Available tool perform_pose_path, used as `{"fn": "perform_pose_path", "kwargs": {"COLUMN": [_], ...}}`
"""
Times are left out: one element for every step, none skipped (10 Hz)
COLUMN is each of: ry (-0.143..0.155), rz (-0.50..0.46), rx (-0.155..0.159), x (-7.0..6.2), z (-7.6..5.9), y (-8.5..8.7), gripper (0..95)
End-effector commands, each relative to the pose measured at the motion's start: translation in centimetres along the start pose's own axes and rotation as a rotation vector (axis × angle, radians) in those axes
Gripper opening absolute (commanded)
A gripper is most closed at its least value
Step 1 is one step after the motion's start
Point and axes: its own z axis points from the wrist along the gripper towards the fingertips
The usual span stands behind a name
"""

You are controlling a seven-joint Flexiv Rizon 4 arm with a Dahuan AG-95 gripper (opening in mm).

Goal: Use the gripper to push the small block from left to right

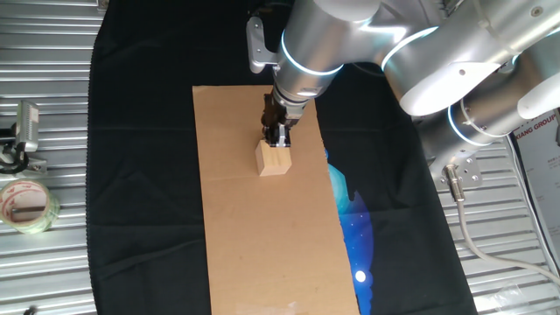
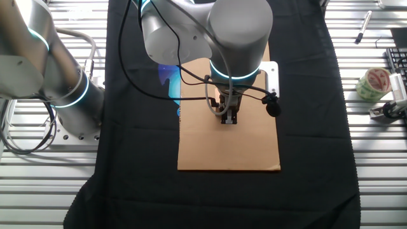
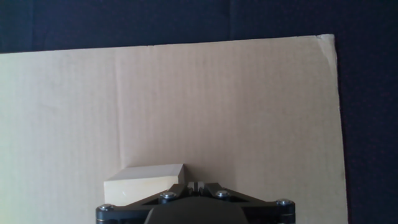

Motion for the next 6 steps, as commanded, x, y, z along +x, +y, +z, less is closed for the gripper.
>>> {"fn": "perform_pose_path", "kwargs": {"ry": [-0.001,-0.001,-0.001,0.0,0.0,-0.001], "rz": [0.003,0.004,0.004,0.006,0.007,0.01], "rx": [0.002,0.002,0.002,0.002,0.004,0.004], "x": [-0.02,-0.03,-0.04,-0.06,-0.09,-0.13], "z": [0.01,0.02,0.04,0.03,0.05,0.09], "y": [0.02,0.06,0.09,0.17,0.24,0.34], "gripper": [0.0,0.0,0.0,0.0,0.0,0.0]}}
